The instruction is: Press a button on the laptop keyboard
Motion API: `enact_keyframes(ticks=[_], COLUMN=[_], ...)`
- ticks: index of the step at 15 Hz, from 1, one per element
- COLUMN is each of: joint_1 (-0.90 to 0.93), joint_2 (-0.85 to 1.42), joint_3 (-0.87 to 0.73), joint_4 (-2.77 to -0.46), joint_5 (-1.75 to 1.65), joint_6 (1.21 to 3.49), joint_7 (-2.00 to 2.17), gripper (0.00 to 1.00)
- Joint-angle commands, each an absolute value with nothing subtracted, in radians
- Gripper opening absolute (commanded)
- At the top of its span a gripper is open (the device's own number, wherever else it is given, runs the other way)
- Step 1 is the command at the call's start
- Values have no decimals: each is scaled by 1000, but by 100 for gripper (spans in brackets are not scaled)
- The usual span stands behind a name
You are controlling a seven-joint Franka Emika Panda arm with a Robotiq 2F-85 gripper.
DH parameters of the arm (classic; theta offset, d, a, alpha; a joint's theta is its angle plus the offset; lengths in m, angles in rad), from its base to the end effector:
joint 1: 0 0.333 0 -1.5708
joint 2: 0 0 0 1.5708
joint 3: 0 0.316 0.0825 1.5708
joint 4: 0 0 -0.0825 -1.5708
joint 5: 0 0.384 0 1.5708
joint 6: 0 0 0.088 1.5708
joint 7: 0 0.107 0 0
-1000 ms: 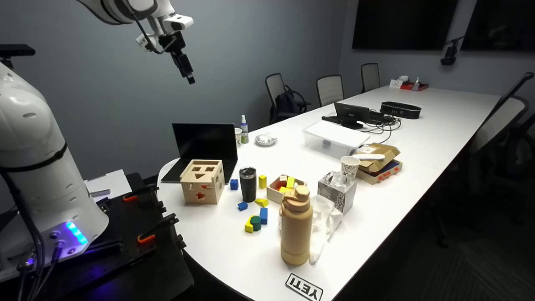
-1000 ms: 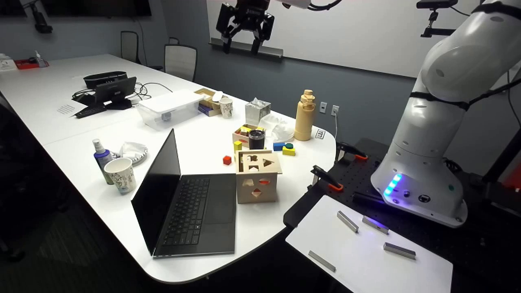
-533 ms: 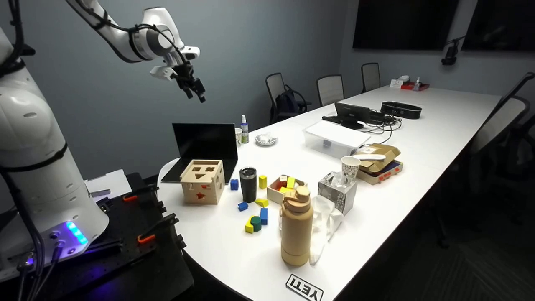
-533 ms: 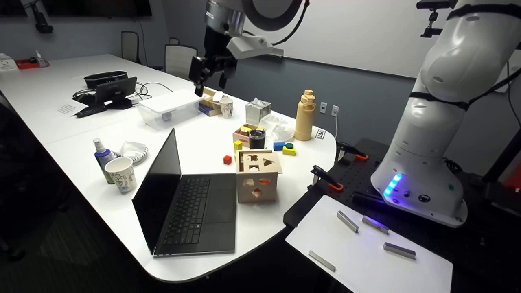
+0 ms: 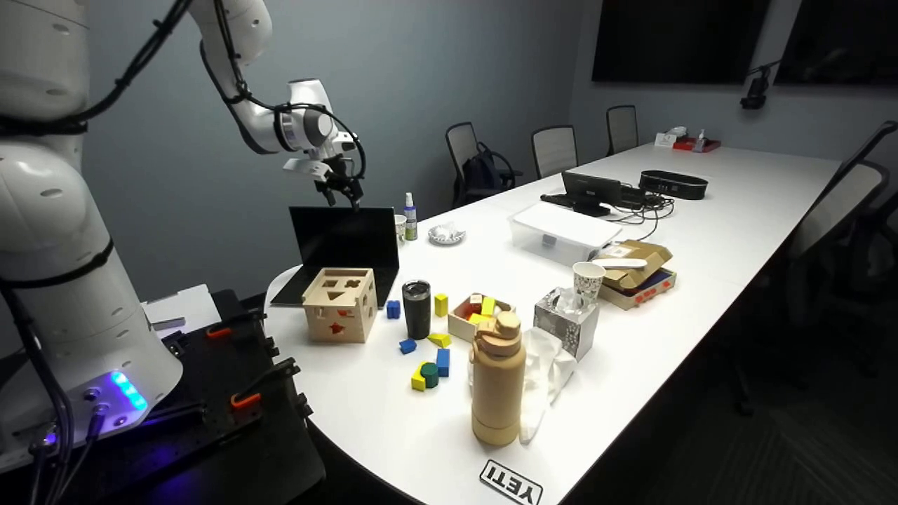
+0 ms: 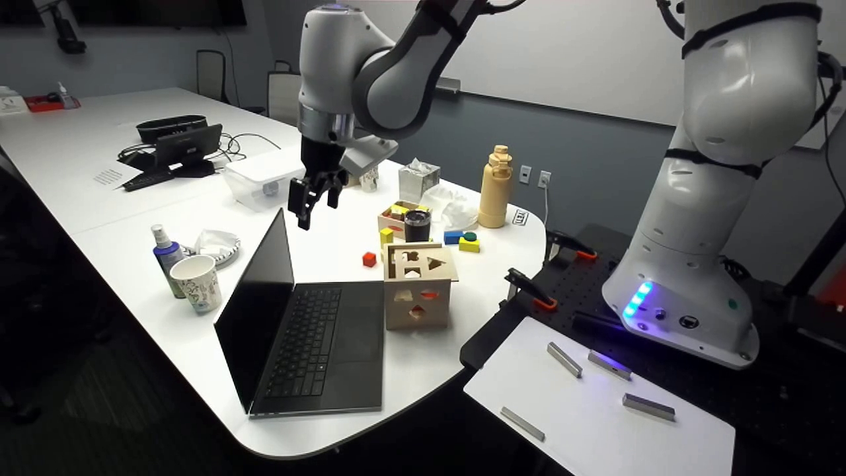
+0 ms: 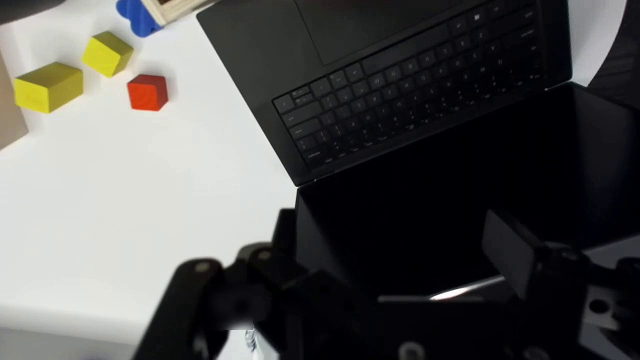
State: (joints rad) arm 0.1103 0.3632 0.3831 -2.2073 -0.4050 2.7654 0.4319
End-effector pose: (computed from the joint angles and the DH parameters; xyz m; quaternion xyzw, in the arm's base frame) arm 0.4977 0.2850 0.2477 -0.9743 -0.1892 -0.1195 0.0258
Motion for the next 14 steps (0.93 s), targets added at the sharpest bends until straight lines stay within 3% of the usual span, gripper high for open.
enact_keyframes(ticks=[1,14], joint_1=[231,348], joint_2=[515,795], joint_3=[280,205], joint_4=[-2091,-1959], joint_5=[-336,-143], joint_6=[2777,2837], joint_7=[333,142], gripper=[100,100])
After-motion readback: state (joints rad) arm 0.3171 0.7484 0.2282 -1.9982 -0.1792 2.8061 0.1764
